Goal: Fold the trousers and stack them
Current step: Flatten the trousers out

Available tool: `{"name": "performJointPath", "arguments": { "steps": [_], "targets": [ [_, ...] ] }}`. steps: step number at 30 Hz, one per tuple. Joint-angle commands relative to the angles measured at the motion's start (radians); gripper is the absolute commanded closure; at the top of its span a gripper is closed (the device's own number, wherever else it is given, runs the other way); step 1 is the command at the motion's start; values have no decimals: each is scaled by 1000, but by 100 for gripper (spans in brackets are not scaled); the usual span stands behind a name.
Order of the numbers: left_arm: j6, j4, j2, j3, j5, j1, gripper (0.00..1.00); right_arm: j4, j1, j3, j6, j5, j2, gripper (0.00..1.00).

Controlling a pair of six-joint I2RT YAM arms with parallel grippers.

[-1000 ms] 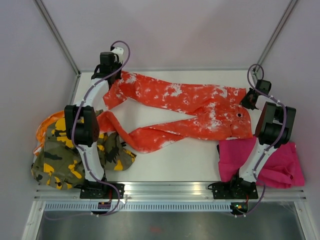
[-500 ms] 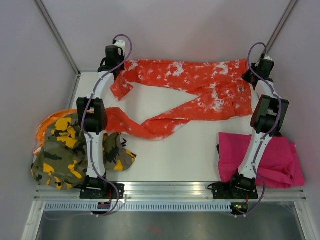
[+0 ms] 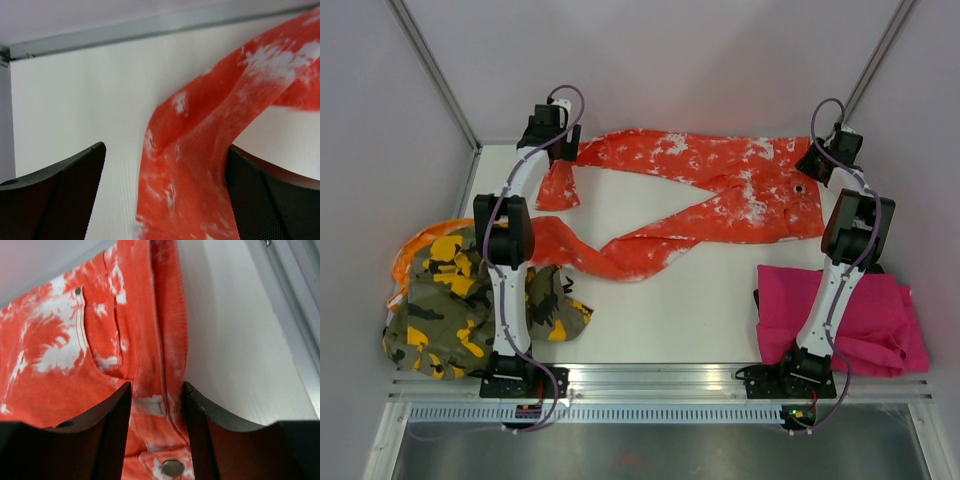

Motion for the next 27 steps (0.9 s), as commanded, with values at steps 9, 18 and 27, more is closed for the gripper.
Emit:
{"name": "performJointPath", "arguments": {
  "steps": [9,18,27],
  "targets": [
    [-19,-191,-138,-308,89,-77,5,-13,26,-198,-43,-41,-266,36],
    [-37,-177,-62,-315,-131,-48,36,-15,26,-247,-46,-34,-298,36],
    [30,-134,-50,-346,-90,-29,98,-15,28,-260,-41,-25,-288,37]
  ]
}}
